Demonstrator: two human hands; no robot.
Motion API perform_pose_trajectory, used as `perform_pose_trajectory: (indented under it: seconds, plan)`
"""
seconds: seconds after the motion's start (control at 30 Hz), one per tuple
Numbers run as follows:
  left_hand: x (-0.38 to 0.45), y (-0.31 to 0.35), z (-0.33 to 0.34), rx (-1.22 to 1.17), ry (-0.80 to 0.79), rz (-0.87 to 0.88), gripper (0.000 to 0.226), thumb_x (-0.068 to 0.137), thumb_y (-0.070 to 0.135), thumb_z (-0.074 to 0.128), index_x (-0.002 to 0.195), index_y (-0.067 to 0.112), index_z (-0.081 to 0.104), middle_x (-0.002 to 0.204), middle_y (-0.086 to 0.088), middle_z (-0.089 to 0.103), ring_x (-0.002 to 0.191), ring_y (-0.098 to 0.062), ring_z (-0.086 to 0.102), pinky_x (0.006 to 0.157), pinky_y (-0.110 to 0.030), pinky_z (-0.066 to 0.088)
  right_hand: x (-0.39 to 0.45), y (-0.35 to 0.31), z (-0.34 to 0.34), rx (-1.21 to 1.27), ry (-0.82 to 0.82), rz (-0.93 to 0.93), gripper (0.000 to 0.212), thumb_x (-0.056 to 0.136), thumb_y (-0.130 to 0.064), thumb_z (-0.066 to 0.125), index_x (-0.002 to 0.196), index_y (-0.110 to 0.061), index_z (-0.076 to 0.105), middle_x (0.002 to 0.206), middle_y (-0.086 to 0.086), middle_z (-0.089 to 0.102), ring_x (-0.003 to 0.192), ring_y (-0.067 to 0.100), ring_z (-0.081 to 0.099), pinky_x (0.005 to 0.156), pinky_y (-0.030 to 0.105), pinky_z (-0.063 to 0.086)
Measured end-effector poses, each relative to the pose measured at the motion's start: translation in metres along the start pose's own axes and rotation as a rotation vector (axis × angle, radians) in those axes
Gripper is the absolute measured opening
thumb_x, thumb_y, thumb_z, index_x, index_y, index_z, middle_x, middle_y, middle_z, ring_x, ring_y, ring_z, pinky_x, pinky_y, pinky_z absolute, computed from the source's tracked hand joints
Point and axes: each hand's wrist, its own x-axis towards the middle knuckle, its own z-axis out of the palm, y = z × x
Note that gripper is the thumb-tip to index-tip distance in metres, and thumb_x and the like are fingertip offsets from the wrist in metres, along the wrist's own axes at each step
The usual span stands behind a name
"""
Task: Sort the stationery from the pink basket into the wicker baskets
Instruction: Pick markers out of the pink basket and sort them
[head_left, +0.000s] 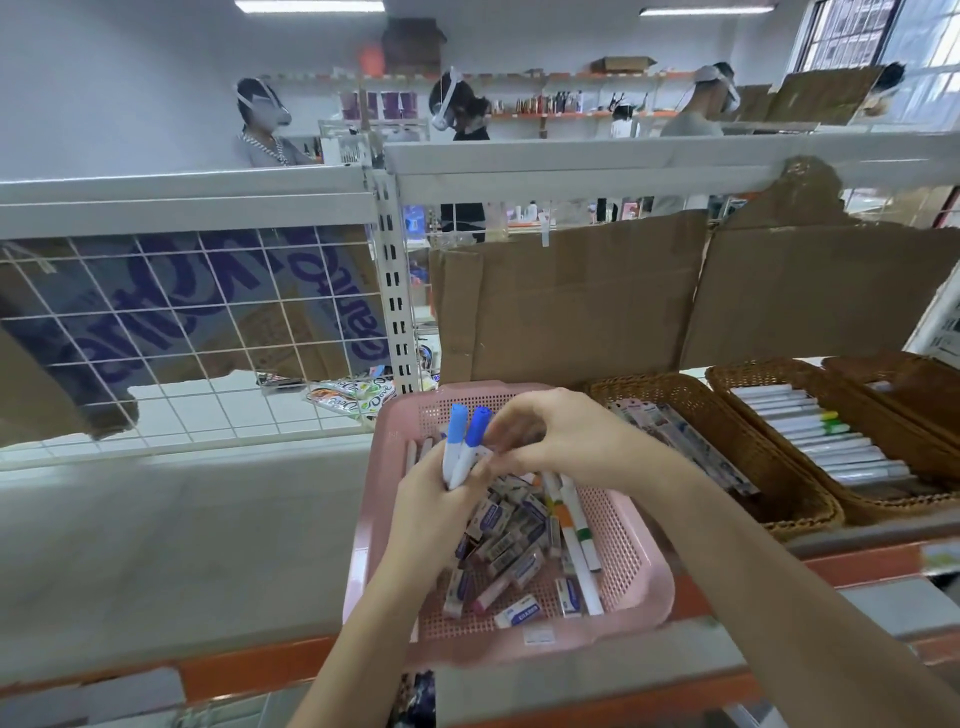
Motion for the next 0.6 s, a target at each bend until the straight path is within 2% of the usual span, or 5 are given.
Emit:
perform_pose_trajectory:
  seconds: [0.1, 0.27, 0.37, 0.47, 0.6]
  plan:
    - [0.002, -0.005, -0.003, -0.029, 0.048, -0.005, 0.020, 0.086, 0.027, 0.067, 0.072, 0.017, 0.057, 0.057, 0.010, 0.050, 0.050, -0.005, 0.043, 0.050, -0.018, 0.038, 0.011, 0.026, -0.006, -0.084, -0.026, 0.087, 0.017, 0.082, -0.023, 0.072, 0.095, -0.029, 0.064, 0.093, -0.014, 0.066, 0.081, -0.004, 0.062, 0.062, 0.008, 0.045]
    - [0.002, -0.006, -0.005, -0.084, 0.093, -0.043, 0.040, 0.081, 0.039, 0.067, 0.071, 0.006, 0.047, 0.062, 0.006, 0.041, 0.058, -0.009, 0.036, 0.059, -0.027, 0.033, 0.066, 0.079, 0.028, -0.451, -0.035, 0.284, 0.021, 0.092, -0.020, 0.058, 0.108, -0.007, 0.066, 0.104, 0.008, 0.066, 0.094, 0.020, 0.061, 0.079, 0.031, 0.049]
    - [0.001, -0.006, -0.006, -0.142, 0.069, -0.076, 0.030, 0.079, 0.045, 0.065, 0.077, 0.020, 0.048, 0.068, 0.018, 0.040, 0.059, 0.003, 0.036, 0.062, -0.022, 0.032, 0.090, 0.102, 0.047, -0.606, -0.039, 0.384, 0.017, 0.095, -0.017, 0.050, 0.105, -0.009, 0.061, 0.096, 0.008, 0.060, 0.090, 0.023, 0.060, 0.071, 0.030, 0.047]
    - [0.000, -0.006, -0.007, -0.160, 0.046, -0.091, 0.030, 0.077, 0.049, 0.062, 0.085, 0.026, 0.044, 0.066, 0.021, 0.036, 0.053, 0.008, 0.036, 0.059, -0.015, 0.029, 0.102, 0.114, 0.057, -0.696, 0.005, 0.372, 0.020, 0.094, -0.010, 0.045, 0.107, -0.008, 0.060, 0.102, 0.008, 0.061, 0.091, 0.024, 0.060, 0.071, 0.029, 0.048]
    - [0.001, -0.005, -0.007, -0.157, 0.050, -0.108, 0.031, 0.073, 0.053, 0.060, 0.082, 0.029, 0.042, 0.071, 0.014, 0.042, 0.055, -0.001, 0.033, 0.060, -0.023, 0.031, 0.107, 0.113, 0.057, -0.772, -0.044, 0.353, 0.013, 0.093, -0.008, 0.047, 0.100, -0.008, 0.058, 0.095, 0.007, 0.056, 0.084, 0.021, 0.056, 0.067, 0.028, 0.043]
